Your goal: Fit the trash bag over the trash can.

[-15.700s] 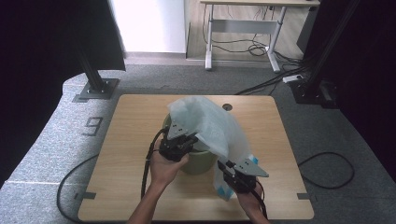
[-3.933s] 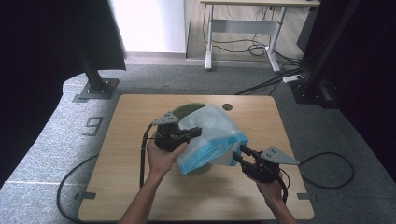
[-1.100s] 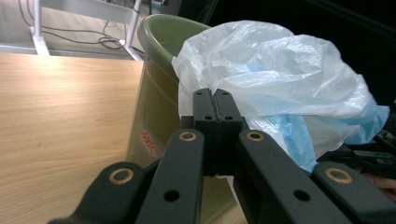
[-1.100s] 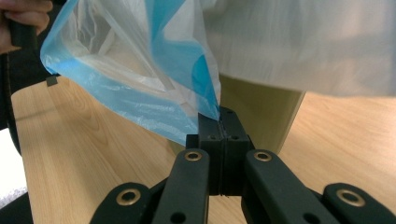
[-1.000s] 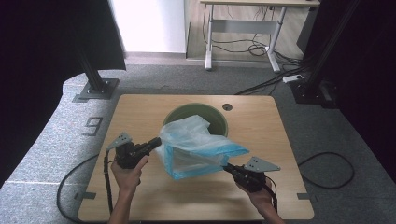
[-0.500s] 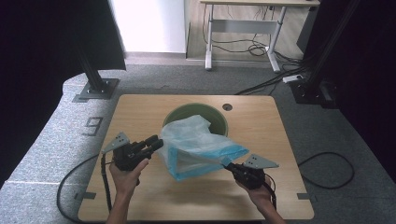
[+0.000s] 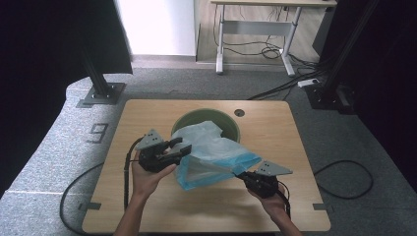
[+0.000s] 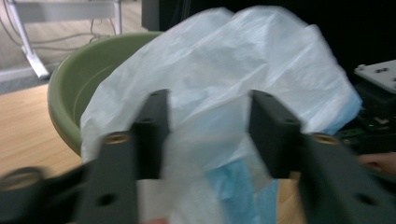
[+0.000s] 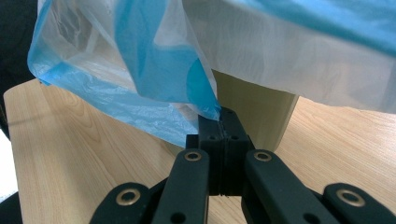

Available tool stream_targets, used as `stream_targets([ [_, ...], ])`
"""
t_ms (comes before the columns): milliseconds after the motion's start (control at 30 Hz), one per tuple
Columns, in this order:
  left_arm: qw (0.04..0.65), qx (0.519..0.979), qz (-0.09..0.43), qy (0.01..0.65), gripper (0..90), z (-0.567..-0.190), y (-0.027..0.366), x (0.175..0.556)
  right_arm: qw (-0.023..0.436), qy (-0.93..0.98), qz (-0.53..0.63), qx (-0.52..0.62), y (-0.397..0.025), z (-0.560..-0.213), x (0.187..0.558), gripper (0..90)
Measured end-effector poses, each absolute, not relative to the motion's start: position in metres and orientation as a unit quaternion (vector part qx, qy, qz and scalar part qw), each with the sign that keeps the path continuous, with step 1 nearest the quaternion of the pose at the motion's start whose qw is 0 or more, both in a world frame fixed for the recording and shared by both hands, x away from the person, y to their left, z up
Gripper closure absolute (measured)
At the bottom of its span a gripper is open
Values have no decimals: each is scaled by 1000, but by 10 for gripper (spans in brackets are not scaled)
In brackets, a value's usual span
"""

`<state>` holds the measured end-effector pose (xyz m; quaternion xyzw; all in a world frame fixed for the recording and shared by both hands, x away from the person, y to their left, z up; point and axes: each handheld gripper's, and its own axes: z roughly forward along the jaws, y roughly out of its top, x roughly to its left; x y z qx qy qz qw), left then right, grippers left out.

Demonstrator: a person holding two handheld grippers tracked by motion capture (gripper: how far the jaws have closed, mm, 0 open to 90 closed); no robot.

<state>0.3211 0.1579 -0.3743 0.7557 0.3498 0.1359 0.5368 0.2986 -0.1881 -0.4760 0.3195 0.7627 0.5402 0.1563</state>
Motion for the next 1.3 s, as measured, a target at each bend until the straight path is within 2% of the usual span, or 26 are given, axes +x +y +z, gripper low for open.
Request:
stream_targets([
  [133, 535, 755, 118, 361, 793, -372, 156, 328, 157, 762, 541, 321, -190, -478, 298, 883],
  [267, 542, 744, 124, 372, 897, -368, 157, 333, 155, 762, 539, 323, -192, -480, 297, 883],
  [500, 558, 712, 134, 406, 899, -358, 173, 350, 150, 765, 539, 320, -191, -483, 296, 883],
  [700, 563, 697, 130, 424, 899, -364, 189, 356, 146, 765, 541, 318, -188, -485, 297, 883],
  [1300, 565, 696, 128, 423, 898, -389, 219, 349, 129, 779, 530, 309, -179, -495, 298, 883],
])
